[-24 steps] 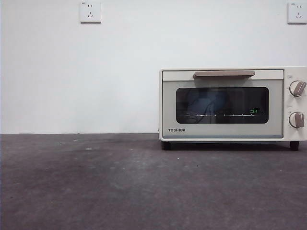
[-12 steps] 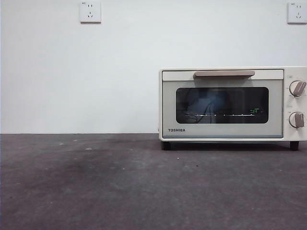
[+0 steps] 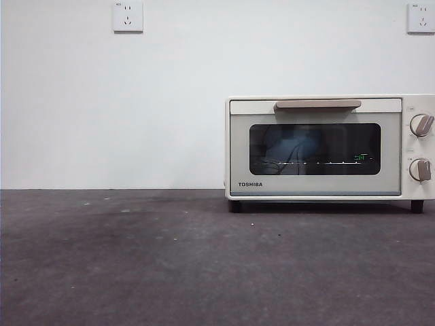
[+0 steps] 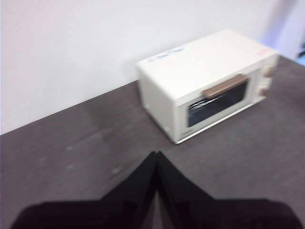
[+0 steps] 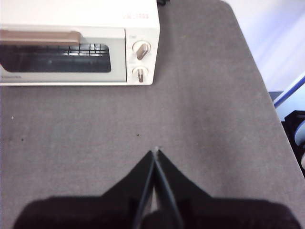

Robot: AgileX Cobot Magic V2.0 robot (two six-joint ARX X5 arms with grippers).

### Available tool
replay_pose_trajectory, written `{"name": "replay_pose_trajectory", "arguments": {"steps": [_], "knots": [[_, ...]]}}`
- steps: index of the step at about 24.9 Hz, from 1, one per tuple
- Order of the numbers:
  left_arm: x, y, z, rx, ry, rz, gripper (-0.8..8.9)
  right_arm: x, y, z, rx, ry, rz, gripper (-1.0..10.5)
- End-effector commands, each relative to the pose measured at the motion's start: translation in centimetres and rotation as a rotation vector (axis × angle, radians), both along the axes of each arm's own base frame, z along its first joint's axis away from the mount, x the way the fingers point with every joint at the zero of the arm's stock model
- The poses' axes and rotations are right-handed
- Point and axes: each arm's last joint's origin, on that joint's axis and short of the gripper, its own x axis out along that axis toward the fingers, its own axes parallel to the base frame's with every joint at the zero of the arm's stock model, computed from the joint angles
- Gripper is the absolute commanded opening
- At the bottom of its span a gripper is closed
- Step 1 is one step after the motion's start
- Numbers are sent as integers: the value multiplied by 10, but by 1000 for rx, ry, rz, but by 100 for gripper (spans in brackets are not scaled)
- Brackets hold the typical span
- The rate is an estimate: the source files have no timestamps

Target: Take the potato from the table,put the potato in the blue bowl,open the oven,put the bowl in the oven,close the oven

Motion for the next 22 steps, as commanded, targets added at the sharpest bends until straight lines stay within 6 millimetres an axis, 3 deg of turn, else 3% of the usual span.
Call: {"name": "replay_pose_trajectory", "arguments": {"steps": [1,7,13,15,18,22], "knots": [[-3,9,-7,50,-29,38,-4,10,2,-5,-14,59,3,1],[-2,21,-40,61,-147,119,-4,43,8,-14,-33,157,3,1],[4,28,-100,32,-216,213,-4,83,16,-31,-57,283,3,1],[7,30,-126,32,-218,244,-4,97,19,-38,-65,328,3,1],[11,32,-183,20,-195,203,-4,125,24,-53,-79,400,3,1],[12,37,-249,-34,-234,182,-4,163,31,-67,-71,356,3,1]]}}
